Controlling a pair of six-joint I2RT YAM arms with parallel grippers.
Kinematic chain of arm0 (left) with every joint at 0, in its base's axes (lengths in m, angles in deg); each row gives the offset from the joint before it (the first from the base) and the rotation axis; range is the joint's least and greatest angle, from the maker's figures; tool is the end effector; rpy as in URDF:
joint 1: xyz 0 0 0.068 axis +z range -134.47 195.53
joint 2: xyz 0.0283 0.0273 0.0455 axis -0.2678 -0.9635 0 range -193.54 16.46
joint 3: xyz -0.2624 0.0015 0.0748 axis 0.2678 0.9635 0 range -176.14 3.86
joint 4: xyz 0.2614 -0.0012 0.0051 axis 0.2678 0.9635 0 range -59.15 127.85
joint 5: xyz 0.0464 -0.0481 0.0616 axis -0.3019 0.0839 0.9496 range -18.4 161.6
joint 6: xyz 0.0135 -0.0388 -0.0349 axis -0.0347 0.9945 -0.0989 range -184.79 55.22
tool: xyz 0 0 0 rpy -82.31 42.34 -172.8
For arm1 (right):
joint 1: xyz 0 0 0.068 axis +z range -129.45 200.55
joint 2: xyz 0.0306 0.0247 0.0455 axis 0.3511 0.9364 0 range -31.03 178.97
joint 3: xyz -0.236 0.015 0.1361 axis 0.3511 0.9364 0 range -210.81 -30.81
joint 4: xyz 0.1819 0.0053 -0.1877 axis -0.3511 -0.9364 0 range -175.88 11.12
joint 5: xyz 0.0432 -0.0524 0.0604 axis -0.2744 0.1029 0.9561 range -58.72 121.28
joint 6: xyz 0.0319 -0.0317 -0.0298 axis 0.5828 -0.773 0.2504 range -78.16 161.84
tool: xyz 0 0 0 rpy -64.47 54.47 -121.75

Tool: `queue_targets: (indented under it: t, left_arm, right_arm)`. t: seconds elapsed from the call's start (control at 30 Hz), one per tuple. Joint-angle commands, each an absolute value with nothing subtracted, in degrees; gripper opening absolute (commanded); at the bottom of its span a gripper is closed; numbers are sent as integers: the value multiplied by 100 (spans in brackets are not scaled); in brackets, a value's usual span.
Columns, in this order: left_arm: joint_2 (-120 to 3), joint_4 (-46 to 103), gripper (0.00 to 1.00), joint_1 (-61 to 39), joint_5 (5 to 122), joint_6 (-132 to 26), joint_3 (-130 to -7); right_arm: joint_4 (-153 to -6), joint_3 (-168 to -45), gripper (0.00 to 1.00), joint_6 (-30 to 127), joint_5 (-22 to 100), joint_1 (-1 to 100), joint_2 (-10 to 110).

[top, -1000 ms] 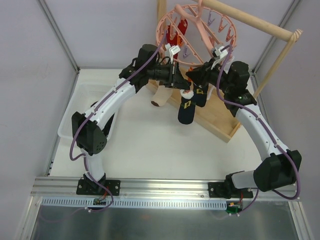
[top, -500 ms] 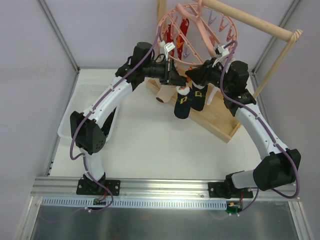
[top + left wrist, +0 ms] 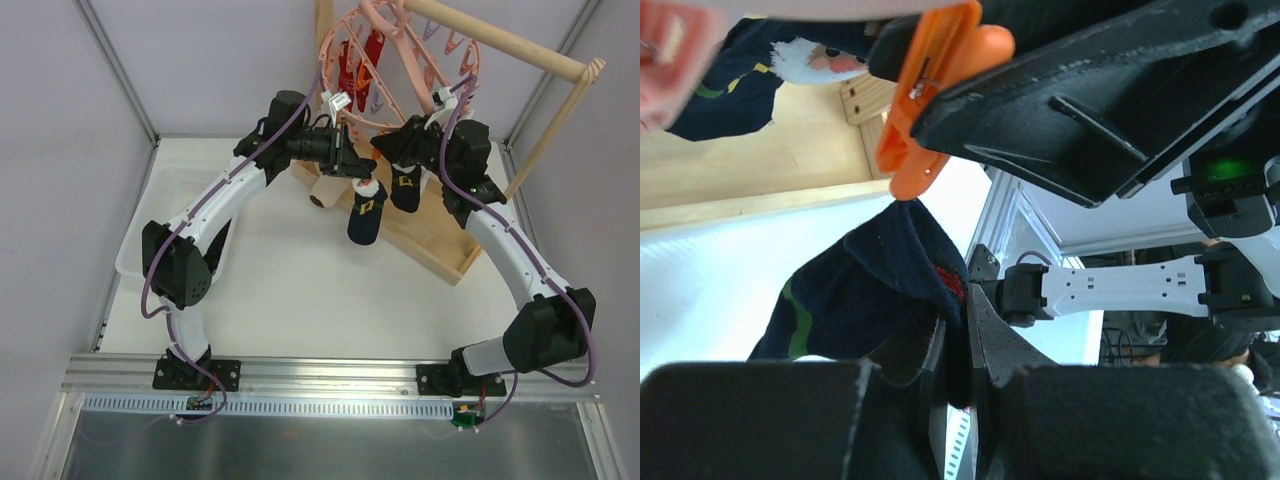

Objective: Clip the socks to the hanger
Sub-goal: Clamp the sock onto the hanger.

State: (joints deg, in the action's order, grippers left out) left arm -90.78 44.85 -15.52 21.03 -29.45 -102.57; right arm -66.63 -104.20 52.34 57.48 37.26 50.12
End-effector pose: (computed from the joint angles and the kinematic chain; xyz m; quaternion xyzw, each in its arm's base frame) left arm 0.3606 -0.2492 0.3975 0.2336 0.7256 -0.5852 0.2764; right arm 0.3171 0.1116 0.4090 -0.2020 0.6513 0.3177 0.6589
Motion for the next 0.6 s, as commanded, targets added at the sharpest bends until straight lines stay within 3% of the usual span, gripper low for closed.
queue_targets:
  t: [0.0, 0.33, 0.57]
  left_arm:
    - [-8760, 4149, 0, -1540, 1948, -2814, -10301]
    - [-8963, 4052, 0, -1505, 2010, -2533, -10513]
    - [-8761, 3991, 0, -1514, 2062, -2497, -9810]
  right_arm:
    - [-6359, -10772, 1, 5520, 5615, 3725, 5097]
    - [-6499, -10701, 1, 5309, 5317, 3743, 4896]
    - [-6587, -10789, 1, 5072, 5299, 3751, 4895]
